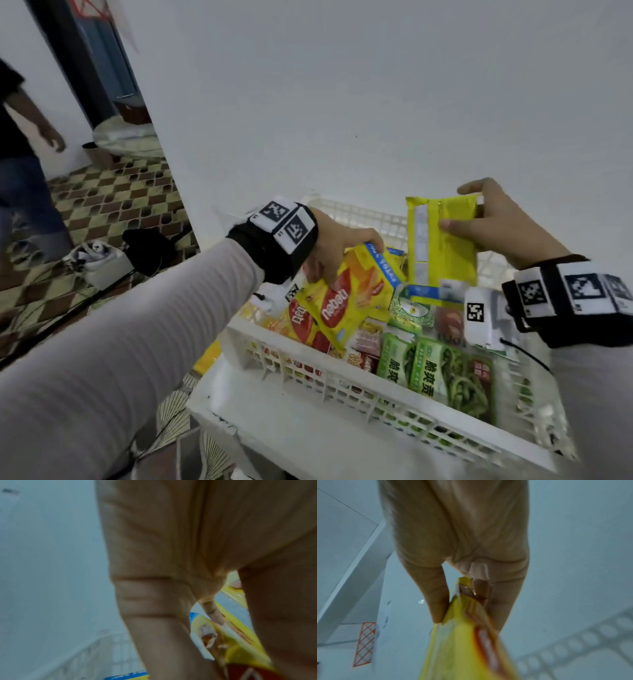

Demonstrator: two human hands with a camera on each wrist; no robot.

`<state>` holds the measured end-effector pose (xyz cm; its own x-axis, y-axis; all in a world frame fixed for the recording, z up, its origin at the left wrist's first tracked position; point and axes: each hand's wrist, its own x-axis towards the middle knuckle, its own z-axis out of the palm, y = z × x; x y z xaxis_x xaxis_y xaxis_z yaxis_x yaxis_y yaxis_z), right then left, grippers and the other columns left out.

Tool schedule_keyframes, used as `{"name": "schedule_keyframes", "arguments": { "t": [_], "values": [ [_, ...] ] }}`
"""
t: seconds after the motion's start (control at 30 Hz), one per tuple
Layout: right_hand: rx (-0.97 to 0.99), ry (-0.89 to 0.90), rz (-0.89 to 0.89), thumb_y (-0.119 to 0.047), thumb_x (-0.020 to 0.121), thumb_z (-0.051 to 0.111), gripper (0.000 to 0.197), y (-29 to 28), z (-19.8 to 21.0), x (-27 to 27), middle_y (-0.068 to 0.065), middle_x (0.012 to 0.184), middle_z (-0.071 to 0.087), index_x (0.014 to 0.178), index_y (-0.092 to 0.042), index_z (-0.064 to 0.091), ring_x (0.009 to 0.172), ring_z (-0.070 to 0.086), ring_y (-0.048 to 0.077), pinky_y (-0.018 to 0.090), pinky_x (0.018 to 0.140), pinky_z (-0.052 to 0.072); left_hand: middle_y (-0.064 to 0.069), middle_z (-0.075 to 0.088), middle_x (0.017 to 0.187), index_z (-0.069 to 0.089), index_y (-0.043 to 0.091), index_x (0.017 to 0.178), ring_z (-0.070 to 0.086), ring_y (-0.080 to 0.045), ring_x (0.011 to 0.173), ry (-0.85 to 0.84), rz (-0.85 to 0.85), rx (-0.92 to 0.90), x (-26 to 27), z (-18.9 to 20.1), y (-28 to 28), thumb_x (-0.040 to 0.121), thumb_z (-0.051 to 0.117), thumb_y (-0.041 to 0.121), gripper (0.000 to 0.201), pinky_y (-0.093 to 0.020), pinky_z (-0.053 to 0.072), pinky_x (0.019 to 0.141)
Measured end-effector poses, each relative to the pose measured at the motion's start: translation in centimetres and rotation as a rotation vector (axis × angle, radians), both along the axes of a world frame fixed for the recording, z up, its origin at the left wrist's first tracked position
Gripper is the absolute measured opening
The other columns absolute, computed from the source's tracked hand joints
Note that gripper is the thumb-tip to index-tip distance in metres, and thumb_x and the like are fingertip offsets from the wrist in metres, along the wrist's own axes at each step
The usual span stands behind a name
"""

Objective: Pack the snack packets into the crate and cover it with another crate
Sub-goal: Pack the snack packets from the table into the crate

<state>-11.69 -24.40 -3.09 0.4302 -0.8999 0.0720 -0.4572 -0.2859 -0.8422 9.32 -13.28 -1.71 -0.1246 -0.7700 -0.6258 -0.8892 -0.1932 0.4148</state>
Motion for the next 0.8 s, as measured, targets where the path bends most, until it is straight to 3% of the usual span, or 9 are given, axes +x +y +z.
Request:
{"name": "schedule_keyframes", "arguments": {
  "t": [0.1, 0.17, 0.27, 0.33, 0.43, 0.53, 0.63, 0.73, 0.8],
  "values": [
    [0.133, -0.082, 0.038, -0.001, 0.084, 0.065, 0.044, 1.0, -1.2, 2.3, 0.011, 0.081, 0.049, 0.118, -0.020, 0.043, 0.068, 0.052, 0.024, 0.036, 0.059, 0.049, -0.021, 0.059, 0.082, -0.002, 0.043, 0.144, 0.061, -0.027, 0.066, -0.223, -0.020, -0.010, 0.8, -0.4, 0.5, 0.083, 0.067, 0.005, 0.100, -0.036, 0.055, 0.064],
    [0.242, -0.084, 0.053, 0.000, 0.086, 0.062, 0.032, 1.7, -2.5, 3.8, 0.011, 0.081, 0.053, 0.110, -0.016, 0.050, 0.063, 0.053, 0.021, 0.031, 0.054, 0.048, -0.024, 0.063, 0.104, -0.011, 0.036, 0.147, 0.063, -0.026, 0.081, -0.366, -0.049, -0.015, 1.1, -1.0, 0.7, 0.084, 0.067, 0.010, 0.104, -0.027, 0.050, 0.061],
    [0.488, -0.051, 0.126, 0.004, 0.087, 0.059, 0.019, 2.5, -4.8, 5.2, 0.012, 0.075, 0.058, 0.099, -0.010, 0.052, 0.056, 0.058, 0.020, 0.032, 0.042, 0.054, -0.015, 0.056, 0.128, -0.011, 0.028, 0.149, 0.062, -0.027, 0.103, -0.512, -0.050, -0.062, 1.6, -2.0, 0.5, 0.083, 0.071, 0.023, 0.105, -0.025, 0.045, 0.059],
    [0.641, 0.000, 0.213, 0.006, 0.087, 0.057, 0.017, 2.7, -6.3, 5.3, 0.009, 0.065, 0.063, 0.089, -0.010, 0.052, 0.045, 0.059, 0.015, 0.027, 0.034, 0.050, -0.001, 0.062, 0.108, -0.002, 0.026, 0.149, 0.065, -0.019, 0.086, -0.540, -0.022, -0.086, 2.2, -2.6, 0.2, 0.078, 0.076, 0.027, 0.106, -0.018, 0.042, 0.046],
    [0.698, 0.089, 0.322, 0.003, 0.087, 0.059, 0.017, 3.0, -7.9, 5.3, 0.004, 0.057, 0.066, 0.083, -0.012, 0.055, 0.043, 0.059, 0.012, 0.023, 0.043, 0.051, 0.001, 0.053, 0.063, 0.021, 0.021, 0.140, 0.051, -0.008, 0.046, -0.574, 0.025, -0.127, 3.0, -4.0, -0.3, 0.070, 0.081, 0.017, 0.093, -0.012, 0.033, 0.031],
    [0.638, 0.216, 0.422, -0.008, 0.082, 0.067, 0.015, 3.5, -8.3, 5.7, 0.016, 0.077, 0.068, 0.070, -0.016, 0.068, 0.067, 0.062, 0.028, 0.038, 0.066, 0.047, -0.001, 0.054, 0.071, 0.040, 0.014, 0.119, 0.052, -0.014, 0.052, -0.674, -0.029, -0.179, 3.4, -5.0, -0.3, 0.069, 0.080, 0.024, 0.065, -0.022, 0.039, 0.043],
    [0.633, 0.223, 0.416, -0.008, 0.084, 0.066, 0.009, 4.1, -8.6, 6.2, 0.009, 0.088, 0.072, 0.085, -0.015, 0.062, 0.077, 0.070, 0.023, 0.036, 0.069, 0.056, -0.007, 0.061, 0.098, 0.052, 0.013, 0.106, 0.062, -0.023, 0.085, -0.705, -0.084, -0.214, 3.1, -5.4, -0.3, 0.074, 0.073, 0.025, 0.040, -0.031, 0.049, 0.068],
    [0.475, 0.310, 0.390, -0.017, 0.084, 0.069, 0.016, 4.5, -8.8, 6.5, 0.010, 0.105, 0.063, 0.091, -0.015, 0.055, 0.091, 0.068, 0.028, 0.041, 0.077, 0.058, -0.010, 0.057, 0.120, 0.051, 0.008, 0.123, 0.056, -0.026, 0.107, -0.681, -0.145, -0.199, 2.5, -5.4, -0.9, 0.079, 0.072, 0.021, 0.050, -0.029, 0.045, 0.079],
    [0.355, 0.365, 0.432, -0.018, 0.085, 0.068, 0.015, 5.0, -8.3, 6.7, 0.014, 0.100, 0.062, 0.087, -0.010, 0.056, 0.092, 0.066, 0.032, 0.045, 0.078, 0.057, -0.008, 0.052, 0.129, 0.043, 0.010, 0.132, 0.052, -0.026, 0.114, -0.664, -0.197, -0.194, 2.0, -5.4, -1.0, 0.079, 0.072, 0.022, 0.061, -0.031, 0.045, 0.089]
  ]
}}
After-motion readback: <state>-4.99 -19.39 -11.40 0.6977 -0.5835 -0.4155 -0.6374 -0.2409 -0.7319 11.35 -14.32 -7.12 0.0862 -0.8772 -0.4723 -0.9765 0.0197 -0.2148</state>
